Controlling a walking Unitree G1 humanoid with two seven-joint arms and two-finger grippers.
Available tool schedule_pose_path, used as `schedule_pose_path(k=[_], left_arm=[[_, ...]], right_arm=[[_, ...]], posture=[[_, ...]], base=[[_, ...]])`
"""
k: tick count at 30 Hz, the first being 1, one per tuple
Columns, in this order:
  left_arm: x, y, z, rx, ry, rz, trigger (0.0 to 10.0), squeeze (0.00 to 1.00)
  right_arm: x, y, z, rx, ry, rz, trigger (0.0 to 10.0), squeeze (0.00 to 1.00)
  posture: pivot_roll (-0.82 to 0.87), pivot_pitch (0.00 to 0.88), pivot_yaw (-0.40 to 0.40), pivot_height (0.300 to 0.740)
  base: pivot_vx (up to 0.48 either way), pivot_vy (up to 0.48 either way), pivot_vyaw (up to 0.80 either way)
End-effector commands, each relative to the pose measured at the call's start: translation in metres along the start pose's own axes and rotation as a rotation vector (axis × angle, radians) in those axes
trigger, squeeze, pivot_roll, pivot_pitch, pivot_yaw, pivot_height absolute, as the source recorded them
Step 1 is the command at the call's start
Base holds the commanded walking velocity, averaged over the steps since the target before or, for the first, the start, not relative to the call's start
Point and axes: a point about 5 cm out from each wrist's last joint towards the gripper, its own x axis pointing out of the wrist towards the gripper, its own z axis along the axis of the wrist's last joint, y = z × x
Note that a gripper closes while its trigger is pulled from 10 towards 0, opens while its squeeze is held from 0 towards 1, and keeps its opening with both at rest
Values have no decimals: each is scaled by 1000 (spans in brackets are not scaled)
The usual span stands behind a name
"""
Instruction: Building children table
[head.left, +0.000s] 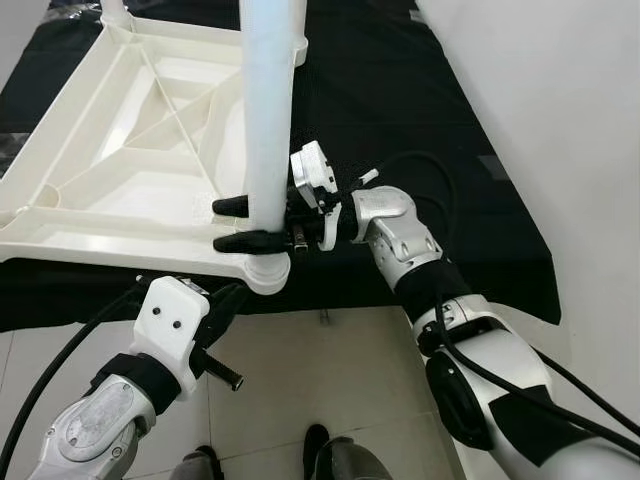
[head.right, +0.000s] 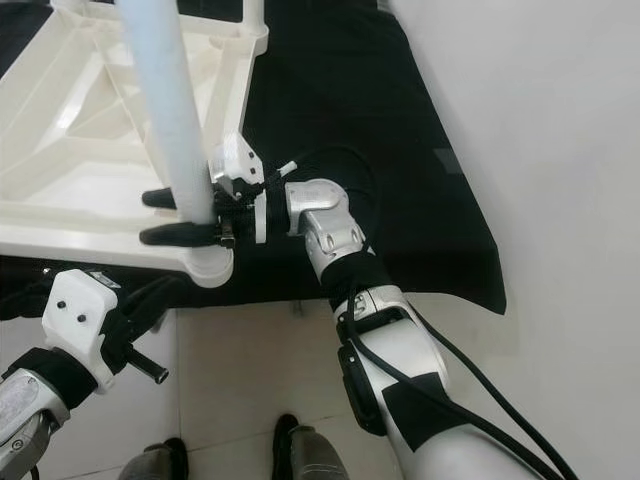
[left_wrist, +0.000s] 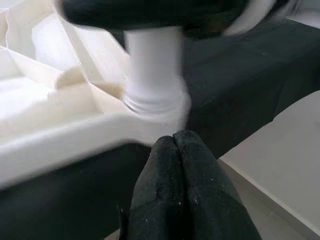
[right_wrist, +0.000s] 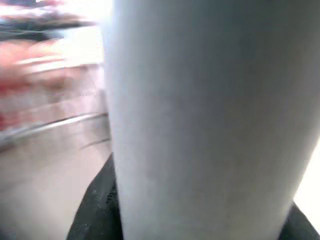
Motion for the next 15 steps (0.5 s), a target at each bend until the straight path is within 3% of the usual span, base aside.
schedule_pose_path(k=[1,2,3,5,11,12,15], left_arm=[[-4,-2,-1,-3,13,-14,10000,0],[-4,-2,-1,-4,16,-16,10000,0],[-4,-2,-2,-4,17,-17,10000,0],[-3,-2,-2,-4,18,-18,10000,0],[0,-3,0,1,7,-27,10000,0],[1,-3,0,2,6,-26,10000,0],[1,-3,0,5,6,-24,10000,0]], right_arm=[[-21,4,-46,93,192,-328,0,0],[-26,20,-57,130,221,-437,0,0],[-29,30,-60,152,230,-471,0,0],[-26,37,-61,154,220,-451,0,0],[-11,27,-56,101,198,-417,0,0],[-6,24,-50,84,189,-415,10000,0],[-1,22,-43,75,168,-393,10000,0]], posture=[[153,306,-165,740],[154,309,-161,740],[154,309,-161,740],[152,300,-150,740],[156,297,-156,740],[157,295,-162,740],[158,294,-164,740]], base=[[0,0,0],[0,0,0],[0,0,0],[0,0,0],[0,0,0],[0,0,0],[0,0,0]])
